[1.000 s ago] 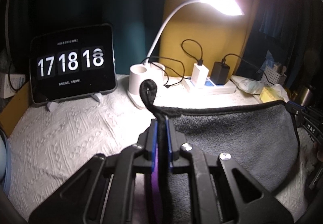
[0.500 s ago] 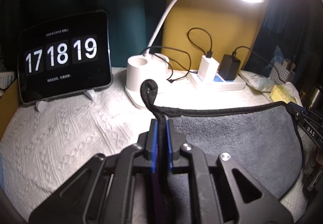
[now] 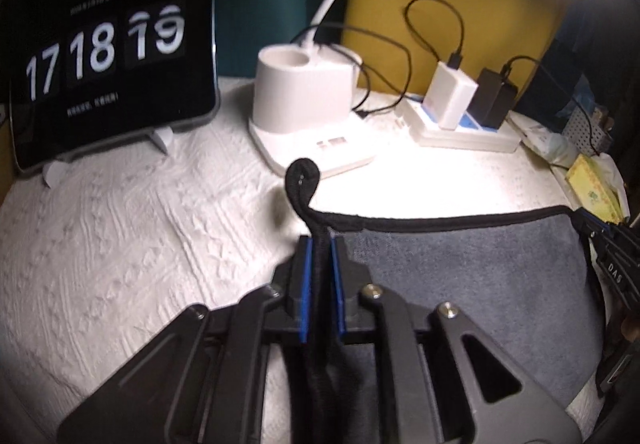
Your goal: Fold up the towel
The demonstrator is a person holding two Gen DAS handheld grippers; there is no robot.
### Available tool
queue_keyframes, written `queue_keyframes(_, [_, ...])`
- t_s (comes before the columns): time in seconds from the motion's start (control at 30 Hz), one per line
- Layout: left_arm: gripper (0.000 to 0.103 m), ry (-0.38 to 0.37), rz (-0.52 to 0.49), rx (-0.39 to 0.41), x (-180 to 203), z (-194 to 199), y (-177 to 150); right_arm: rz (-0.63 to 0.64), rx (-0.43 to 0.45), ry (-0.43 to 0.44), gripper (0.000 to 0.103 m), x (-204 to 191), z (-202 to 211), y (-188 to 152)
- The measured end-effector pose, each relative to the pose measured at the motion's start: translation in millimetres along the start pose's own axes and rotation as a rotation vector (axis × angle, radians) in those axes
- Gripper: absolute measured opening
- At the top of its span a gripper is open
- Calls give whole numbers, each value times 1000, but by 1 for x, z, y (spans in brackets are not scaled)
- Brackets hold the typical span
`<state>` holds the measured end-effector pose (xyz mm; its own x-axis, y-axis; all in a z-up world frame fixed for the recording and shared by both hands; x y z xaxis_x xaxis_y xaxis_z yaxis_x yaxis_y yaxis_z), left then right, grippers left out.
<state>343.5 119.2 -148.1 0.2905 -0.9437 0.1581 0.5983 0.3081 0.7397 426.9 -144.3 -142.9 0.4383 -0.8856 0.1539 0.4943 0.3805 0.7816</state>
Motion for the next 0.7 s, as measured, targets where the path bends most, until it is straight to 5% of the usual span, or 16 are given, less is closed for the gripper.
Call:
queue_keyframes(0.37, [17, 35, 4, -32, -1, -6, -1, -23, -101, 9, 6, 3, -19, -9])
queue_keyframes(0.5, [25, 51, 34, 7, -5, 4, 2, -21, -106, 3, 20, 3, -20, -9])
queue_keyframes(0.53, [32, 57, 33, 13, -4, 6, 2, -23, -105, 4, 25, 3, -20, -9])
queue_keyframes(0.63, [76, 52, 31, 30, -4, 10, 2, -26, -98, 3, 32, 3, -17, -8])
queue_keyframes(0.7, [82, 45, 27, 38, -3, 15, 1, -21, -96, -1, 34, 2, -14, -7])
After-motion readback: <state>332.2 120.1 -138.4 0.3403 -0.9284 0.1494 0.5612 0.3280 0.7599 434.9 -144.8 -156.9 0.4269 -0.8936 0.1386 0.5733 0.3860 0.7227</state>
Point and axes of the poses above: each gripper's, at about its wrist camera, not at the fingertips, and z roughly against the way its jaws point, x to its right, y to its top, the point moved 4 cm from there along -z, roughly the way its jaws point, and after that the axes turned 7 degrees about x, right-handed, at the moved point
